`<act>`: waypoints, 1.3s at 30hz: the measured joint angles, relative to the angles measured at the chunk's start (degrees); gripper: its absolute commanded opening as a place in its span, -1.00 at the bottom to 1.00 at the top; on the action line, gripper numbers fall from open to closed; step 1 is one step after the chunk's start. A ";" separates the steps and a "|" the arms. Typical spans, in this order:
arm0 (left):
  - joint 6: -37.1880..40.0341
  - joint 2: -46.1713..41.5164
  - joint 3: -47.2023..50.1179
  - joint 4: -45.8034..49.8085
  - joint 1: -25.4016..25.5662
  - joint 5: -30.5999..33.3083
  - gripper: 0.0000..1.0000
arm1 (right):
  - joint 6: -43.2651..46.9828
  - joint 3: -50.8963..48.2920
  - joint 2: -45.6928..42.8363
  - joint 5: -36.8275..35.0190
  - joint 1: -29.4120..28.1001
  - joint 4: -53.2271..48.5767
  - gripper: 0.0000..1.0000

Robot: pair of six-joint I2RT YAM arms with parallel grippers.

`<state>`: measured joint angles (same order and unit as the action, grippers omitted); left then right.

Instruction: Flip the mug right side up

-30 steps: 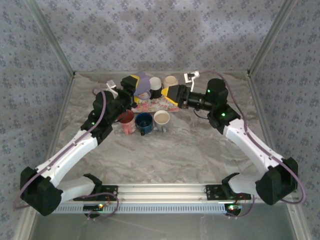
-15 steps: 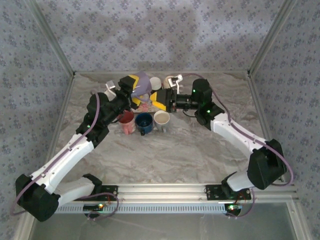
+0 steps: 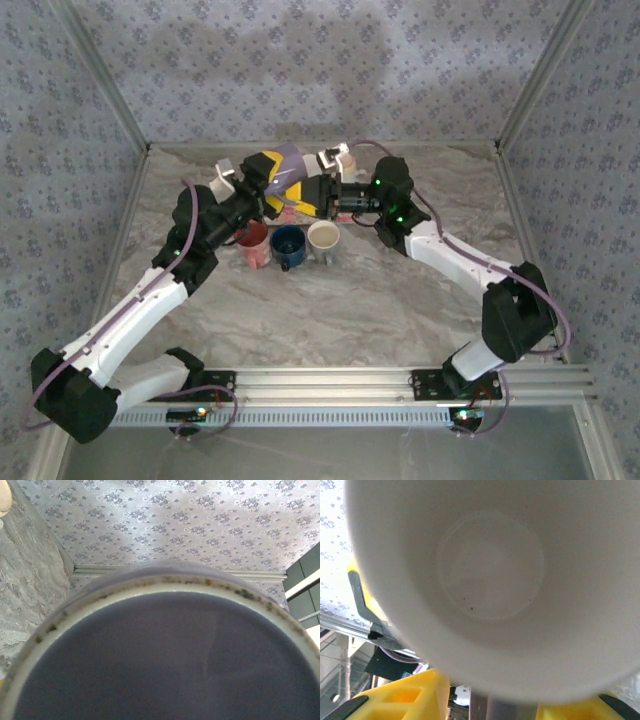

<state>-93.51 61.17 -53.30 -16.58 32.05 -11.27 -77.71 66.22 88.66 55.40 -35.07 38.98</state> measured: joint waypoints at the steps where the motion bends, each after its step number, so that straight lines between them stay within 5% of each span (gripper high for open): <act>1: 0.00 0.00 0.00 -0.02 0.00 -0.15 -0.51 | -1.20 0.02 0.57 -0.02 0.00 1.38 -0.20; 5: 0.00 0.02 0.00 -0.92 0.20 -0.17 -0.53 | -4.83 0.90 2.10 0.11 0.00 4.31 -0.26; 9: 0.79 0.02 0.00 -3.04 0.22 -0.09 -0.55 | -8.04 1.22 2.27 0.26 0.11 6.27 -0.68; 15: 1.95 0.04 0.00 -3.78 0.24 -0.13 -0.53 | -11.08 1.29 2.58 0.63 0.33 8.00 -1.00; 17: 1.95 0.04 0.00 -3.78 0.24 -0.13 -0.38 | -11.23 1.29 2.60 0.81 0.44 8.07 -1.00; 22: 2.36 0.04 0.00 -3.56 0.35 0.07 0.67 | -10.91 1.49 2.62 1.46 0.70 7.69 -1.00; 25: 3.65 0.00 0.00 -2.23 0.33 0.04 0.98 | -8.09 1.84 2.34 2.12 0.83 4.44 -1.00; 33: 7.72 -2.10 -0.22 5.40 -0.31 -0.55 0.99 | 4.94 0.94 -4.98 0.20 4.72 -14.25 -1.00; 39: 11.58 -7.32 -0.22 14.75 -5.25 -0.33 1.00 | 17.38 -2.34 -14.82 -5.77 9.31 -31.54 -1.00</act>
<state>-81.93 53.84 -53.52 -1.83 26.81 -11.60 -60.34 63.88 73.84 49.63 -25.76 7.44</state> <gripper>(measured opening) 0.997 0.167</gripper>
